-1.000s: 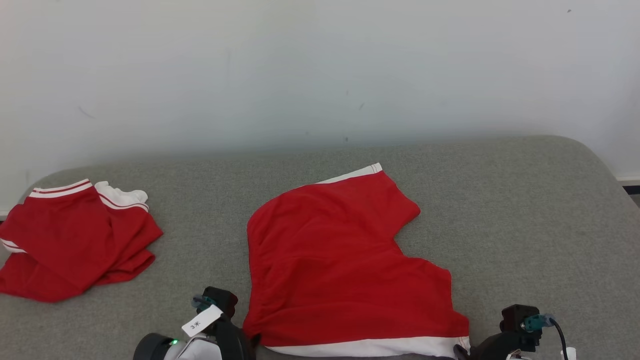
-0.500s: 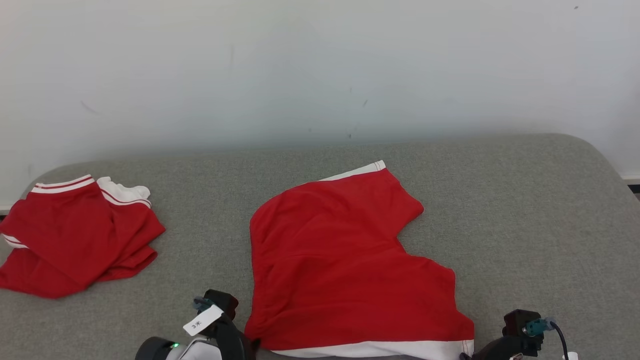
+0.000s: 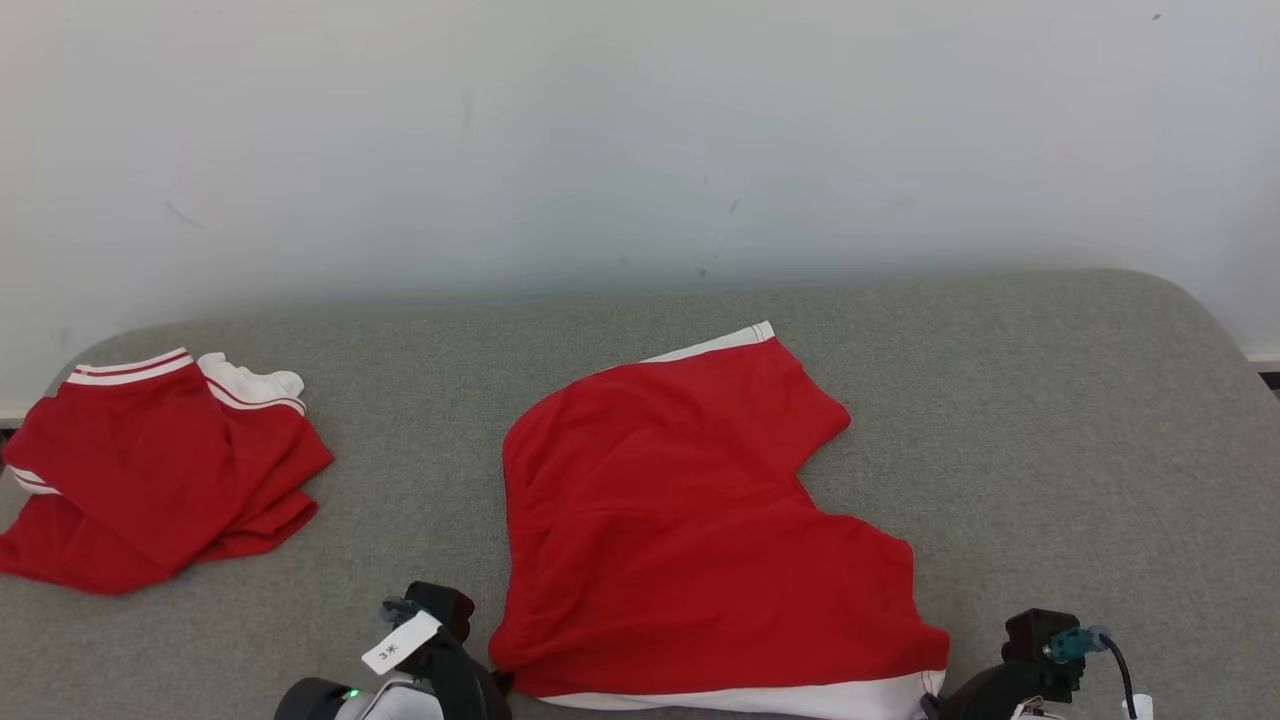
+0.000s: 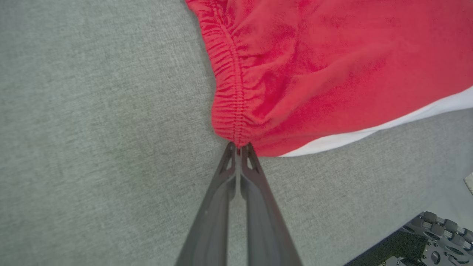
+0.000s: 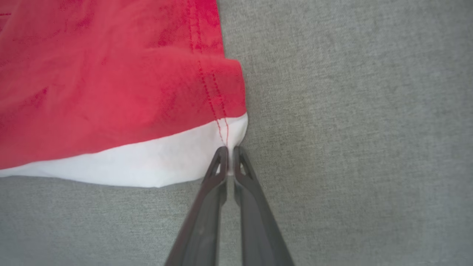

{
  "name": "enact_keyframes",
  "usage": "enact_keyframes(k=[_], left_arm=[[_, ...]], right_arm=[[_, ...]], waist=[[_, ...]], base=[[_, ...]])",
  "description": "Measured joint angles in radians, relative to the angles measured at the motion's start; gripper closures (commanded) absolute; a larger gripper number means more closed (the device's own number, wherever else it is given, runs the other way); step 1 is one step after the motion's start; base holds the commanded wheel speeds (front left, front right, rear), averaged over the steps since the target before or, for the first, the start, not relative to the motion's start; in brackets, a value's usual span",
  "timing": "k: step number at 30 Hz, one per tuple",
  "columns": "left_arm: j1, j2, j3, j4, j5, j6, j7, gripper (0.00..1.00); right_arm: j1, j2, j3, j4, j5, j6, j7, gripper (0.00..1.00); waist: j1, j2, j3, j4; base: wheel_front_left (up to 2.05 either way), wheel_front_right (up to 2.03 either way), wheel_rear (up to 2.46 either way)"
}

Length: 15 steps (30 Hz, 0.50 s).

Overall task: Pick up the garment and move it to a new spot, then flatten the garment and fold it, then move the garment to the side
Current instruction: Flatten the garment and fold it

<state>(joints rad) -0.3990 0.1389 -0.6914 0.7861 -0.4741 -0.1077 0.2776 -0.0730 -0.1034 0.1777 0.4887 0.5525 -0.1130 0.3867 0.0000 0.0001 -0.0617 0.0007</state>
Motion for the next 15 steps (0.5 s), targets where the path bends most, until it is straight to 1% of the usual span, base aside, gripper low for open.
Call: enact_keyframes(k=[6, 9, 13, 15], left_arm=[[0.0, 0.0, 0.011, -0.032, -0.012, -0.007, -0.035, 1.0], [0.004, 0.004, 0.021, -0.058, -0.031, -0.007, -0.051, 1.0], [0.009, 0.017, 0.037, -0.105, -0.044, -0.007, -0.079, 1.0], [0.023, 0.023, 0.05, -0.131, -0.05, -0.005, -0.086, 1.0]], right_arm=[[0.006, -0.015, -0.011, -0.052, 0.0, 0.009, -0.027, 1.0], [0.028, -0.024, -0.023, -0.106, 0.008, 0.018, -0.042, 1.0], [0.06, -0.024, -0.043, -0.188, 0.046, 0.043, -0.056, 1.0], [0.062, -0.026, -0.052, -0.235, 0.047, 0.048, -0.064, 1.0]], waist=[[0.0, -0.0001, -0.007, 0.003], [0.0, 0.0, -0.012, 0.006], [0.0, -0.0001, -0.019, 0.008], [0.0, -0.0001, -0.023, 0.009]], base=[[0.0, 0.0, 0.0], [0.0, 0.0, 0.0], [0.0, 0.0, 0.0], [0.0, 0.0, 0.0]])
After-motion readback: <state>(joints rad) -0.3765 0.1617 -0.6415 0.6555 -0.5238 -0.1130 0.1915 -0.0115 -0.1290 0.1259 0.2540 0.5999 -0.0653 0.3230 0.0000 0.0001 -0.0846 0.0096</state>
